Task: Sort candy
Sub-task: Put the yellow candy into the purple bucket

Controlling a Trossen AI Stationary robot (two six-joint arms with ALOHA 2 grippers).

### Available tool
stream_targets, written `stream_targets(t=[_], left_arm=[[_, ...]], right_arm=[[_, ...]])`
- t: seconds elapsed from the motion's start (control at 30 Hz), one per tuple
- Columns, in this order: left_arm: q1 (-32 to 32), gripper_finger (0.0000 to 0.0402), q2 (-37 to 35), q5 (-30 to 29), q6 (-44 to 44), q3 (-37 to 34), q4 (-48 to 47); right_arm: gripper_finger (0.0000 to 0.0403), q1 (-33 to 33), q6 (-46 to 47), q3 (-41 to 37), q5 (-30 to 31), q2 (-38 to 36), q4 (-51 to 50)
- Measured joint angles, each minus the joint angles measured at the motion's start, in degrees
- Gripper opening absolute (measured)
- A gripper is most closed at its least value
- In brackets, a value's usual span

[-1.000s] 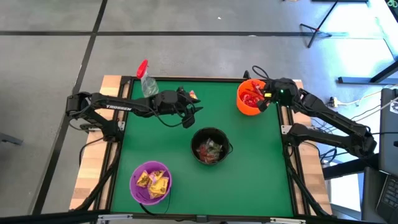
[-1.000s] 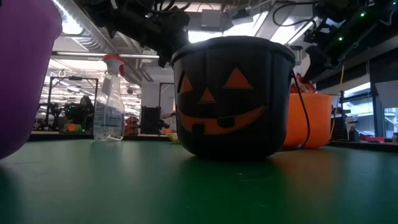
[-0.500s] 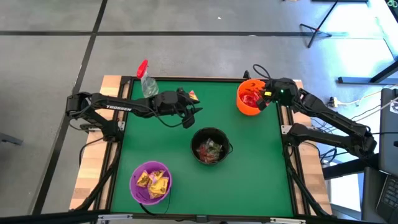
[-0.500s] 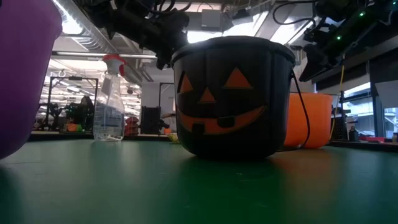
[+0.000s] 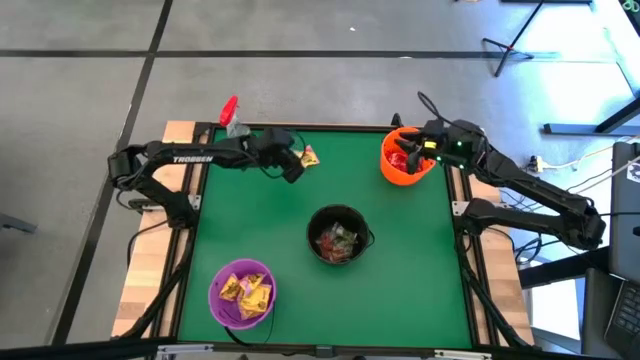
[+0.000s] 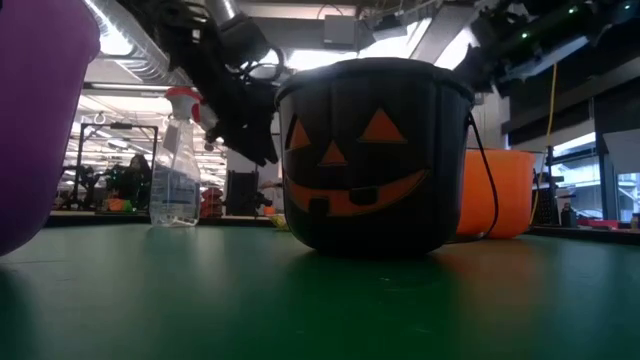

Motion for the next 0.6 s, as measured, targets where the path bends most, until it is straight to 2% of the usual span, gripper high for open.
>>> stream_targets(t=[0.13,0.37,0.6], left_arm=[[1.99,0.0153,0.06,3.53,1.43,2.64,-2.49],[2.40,0.0156,0.67,4.56,8.02,9.93,-10.24],[2.26,0.0192,9.39,4.97,12.02,18.90,-19.87]], right_arm=[[0.0122,2.04,-0.26,0.00,1.63,2.96,1.04],[0.0122,4.43,-1.78,0.00,1.72,9.84,3.94],[0.0122,6.68,-2.00,0.00,1.06,14.94,11.83]])
